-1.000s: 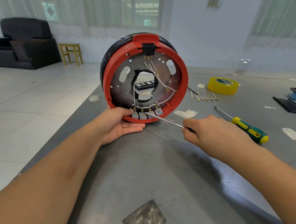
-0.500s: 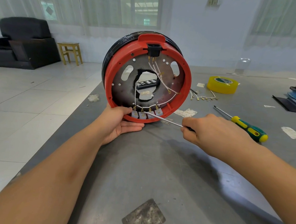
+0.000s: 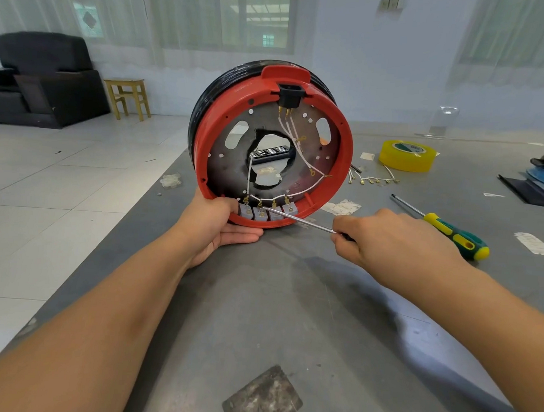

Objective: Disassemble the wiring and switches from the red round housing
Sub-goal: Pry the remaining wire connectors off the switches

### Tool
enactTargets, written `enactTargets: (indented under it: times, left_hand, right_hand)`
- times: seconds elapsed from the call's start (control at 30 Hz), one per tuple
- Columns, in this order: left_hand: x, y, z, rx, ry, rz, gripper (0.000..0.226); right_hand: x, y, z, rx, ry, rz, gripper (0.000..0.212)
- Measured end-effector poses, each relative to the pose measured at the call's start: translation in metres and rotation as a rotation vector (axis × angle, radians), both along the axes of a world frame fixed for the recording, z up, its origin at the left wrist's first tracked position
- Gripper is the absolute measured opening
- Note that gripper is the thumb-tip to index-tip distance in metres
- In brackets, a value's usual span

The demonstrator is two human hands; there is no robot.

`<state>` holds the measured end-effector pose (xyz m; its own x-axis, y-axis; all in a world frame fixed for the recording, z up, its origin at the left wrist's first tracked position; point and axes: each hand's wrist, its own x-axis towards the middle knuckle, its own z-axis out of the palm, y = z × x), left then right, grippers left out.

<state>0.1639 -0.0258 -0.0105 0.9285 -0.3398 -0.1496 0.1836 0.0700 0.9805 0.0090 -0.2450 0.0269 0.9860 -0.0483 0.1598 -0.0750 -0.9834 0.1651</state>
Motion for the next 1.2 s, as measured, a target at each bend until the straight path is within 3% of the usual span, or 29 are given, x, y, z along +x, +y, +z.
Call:
enactTargets:
  times: [0.77,1.2]
  left_hand:
    - [-0.007,0.001,0.007,-0.079,0.155,0.061,0.023]
    - [-0.005,-0.004,0.002,-0.055,0.071,0.092,0.036]
  right_hand:
    - [-0.002,0.013,-0.013,-0.003,-0.09,-0.071,0.03]
    - [-0.017,0.029,-0.002,-0.067,-0.026,-0.091,0.021]
